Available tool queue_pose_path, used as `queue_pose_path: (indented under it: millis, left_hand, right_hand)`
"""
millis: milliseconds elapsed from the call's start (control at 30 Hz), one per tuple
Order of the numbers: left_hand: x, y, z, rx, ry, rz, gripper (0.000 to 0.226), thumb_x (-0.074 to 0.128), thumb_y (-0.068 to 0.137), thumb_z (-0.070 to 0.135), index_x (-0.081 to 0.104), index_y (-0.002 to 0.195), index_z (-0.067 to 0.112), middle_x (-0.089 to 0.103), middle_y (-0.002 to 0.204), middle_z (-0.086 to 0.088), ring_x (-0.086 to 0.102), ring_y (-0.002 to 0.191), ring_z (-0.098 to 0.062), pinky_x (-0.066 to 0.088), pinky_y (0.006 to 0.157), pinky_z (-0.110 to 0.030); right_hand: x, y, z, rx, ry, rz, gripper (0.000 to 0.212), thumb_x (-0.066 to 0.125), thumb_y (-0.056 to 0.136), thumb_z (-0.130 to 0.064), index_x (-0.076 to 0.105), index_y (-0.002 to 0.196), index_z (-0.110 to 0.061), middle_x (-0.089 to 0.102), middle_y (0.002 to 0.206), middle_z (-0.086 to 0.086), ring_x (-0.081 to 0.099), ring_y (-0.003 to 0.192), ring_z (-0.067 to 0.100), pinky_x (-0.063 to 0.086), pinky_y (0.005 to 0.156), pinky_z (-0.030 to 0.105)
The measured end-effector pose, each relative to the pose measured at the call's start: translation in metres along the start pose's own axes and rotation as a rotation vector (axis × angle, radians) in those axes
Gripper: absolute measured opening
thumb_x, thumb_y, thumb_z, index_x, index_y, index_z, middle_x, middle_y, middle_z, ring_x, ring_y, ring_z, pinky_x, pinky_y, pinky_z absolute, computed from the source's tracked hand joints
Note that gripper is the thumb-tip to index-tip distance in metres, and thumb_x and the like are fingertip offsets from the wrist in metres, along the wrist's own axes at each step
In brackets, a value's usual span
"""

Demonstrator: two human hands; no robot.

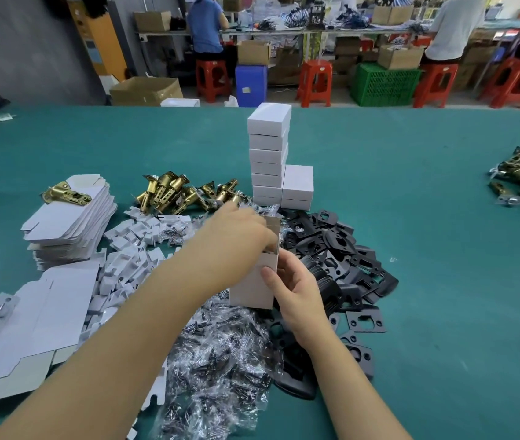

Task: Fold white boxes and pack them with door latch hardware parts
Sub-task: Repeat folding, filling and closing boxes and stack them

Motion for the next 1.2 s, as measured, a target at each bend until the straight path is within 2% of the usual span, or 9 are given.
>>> queue_pose_path:
  millis: [100, 233, 467, 633, 767, 867, 967, 1100, 1200]
  left_hand:
    - [0.009, 0.004, 0.002, -0.011, -0.076, -0.074, 0.047, 0.057, 0.093, 0.008, 0.059, 0.129, 0.038, 0.059, 0.124, 0.008, 0.054, 0.118, -0.019, 0.032, 0.088, -0.031]
    - [0.002, -0.003, -0.015, -0.2, -0.362, 0.099, 0.028, 0.06, 0.096, 0.007, 0.059, 0.118, 0.024, 0.06, 0.115, 0.005, 0.058, 0.106, -0.02, 0.049, 0.091, -0.038]
    - [0.004, 0.0, -0.004, -0.107, -0.084, 0.038, 0.031, 0.052, 0.102, 0.021, 0.067, 0.119, 0.042, 0.067, 0.109, 0.011, 0.052, 0.106, -0.017, 0.036, 0.084, -0.031]
    - [0.011, -0.003, -0.003, -0.111, -0.192, -0.088, 0.042, 0.048, 0.097, 0.01, 0.069, 0.124, 0.034, 0.069, 0.119, 0.007, 0.059, 0.11, -0.02, 0.043, 0.097, -0.033]
    - [0.012, -0.012, -0.005, -0.143, -0.298, -0.076, 0.043, 0.042, 0.101, 0.013, 0.067, 0.13, 0.032, 0.058, 0.13, 0.009, 0.053, 0.103, -0.017, 0.031, 0.095, -0.027]
    - [0.013, -0.015, -0.002, -0.136, -0.283, -0.064, 0.041, 0.04, 0.101, 0.018, 0.065, 0.129, 0.033, 0.063, 0.12, 0.01, 0.052, 0.095, -0.015, 0.027, 0.095, -0.032]
    - [0.014, -0.016, 0.0, -0.119, -0.284, -0.032, 0.038, 0.04, 0.1, 0.019, 0.065, 0.126, 0.033, 0.069, 0.108, 0.009, 0.056, 0.101, -0.014, 0.028, 0.099, -0.035]
    - [0.005, -0.025, -0.005, -0.115, -0.349, 0.232, 0.035, 0.05, 0.096, 0.012, 0.073, 0.117, 0.028, 0.07, 0.106, 0.01, 0.052, 0.104, -0.017, 0.032, 0.092, -0.037]
    - [-0.002, -0.046, -0.028, -0.288, -0.531, 0.613, 0.027, 0.061, 0.09, -0.002, 0.077, 0.106, 0.014, 0.07, 0.102, 0.001, 0.057, 0.099, -0.02, 0.044, 0.085, -0.034]
  right_hand:
    - [-0.001, 0.0, 0.001, 0.003, -0.012, 0.01, 0.034, 0.071, 0.087, -0.05, 0.067, 0.121, -0.044, 0.074, 0.117, -0.001, 0.069, 0.109, 0.02, 0.06, 0.091, 0.049]
    - [-0.001, -0.001, -0.001, -0.005, -0.03, 0.005, 0.032, 0.07, 0.088, -0.048, 0.067, 0.12, -0.045, 0.074, 0.116, -0.005, 0.069, 0.106, 0.014, 0.061, 0.087, 0.039]
    - [-0.001, -0.001, 0.001, -0.014, -0.038, 0.01, 0.036, 0.07, 0.091, -0.044, 0.066, 0.126, -0.04, 0.074, 0.118, -0.001, 0.069, 0.11, 0.019, 0.06, 0.09, 0.043]
    - [-0.002, 0.0, 0.002, -0.012, -0.039, 0.01, 0.039, 0.07, 0.09, -0.047, 0.065, 0.127, -0.039, 0.073, 0.119, -0.001, 0.069, 0.111, 0.021, 0.06, 0.091, 0.047]
    - [-0.004, -0.001, 0.0, -0.041, -0.07, 0.068, 0.054, 0.071, 0.087, -0.049, 0.055, 0.137, -0.039, 0.071, 0.121, -0.004, 0.068, 0.111, 0.015, 0.058, 0.088, 0.034]
    - [-0.008, -0.003, -0.006, -0.126, -0.104, 0.134, 0.051, 0.071, 0.088, -0.046, 0.047, 0.133, -0.053, 0.066, 0.126, -0.005, 0.068, 0.111, 0.016, 0.057, 0.088, 0.03]
    - [-0.008, -0.005, -0.008, -0.18, -0.162, 0.142, 0.045, 0.067, 0.092, -0.043, 0.049, 0.133, -0.05, 0.062, 0.135, -0.004, 0.068, 0.116, 0.02, 0.057, 0.094, 0.041]
    - [-0.009, -0.005, -0.011, -0.217, -0.223, 0.146, 0.036, 0.065, 0.095, -0.039, 0.055, 0.128, -0.053, 0.064, 0.129, -0.011, 0.068, 0.106, 0.013, 0.053, 0.088, 0.024]
    - [-0.011, -0.004, -0.007, -0.204, -0.276, 0.139, 0.028, 0.062, 0.097, -0.037, 0.058, 0.122, -0.05, 0.065, 0.125, -0.002, 0.067, 0.1, 0.017, 0.054, 0.079, 0.031]
Point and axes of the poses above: each hand's wrist, its own y-axis towards the middle knuckle, its own x-axis out of the palm, z = x × y, the point moved 7 cm from there along y, towards the middle knuckle
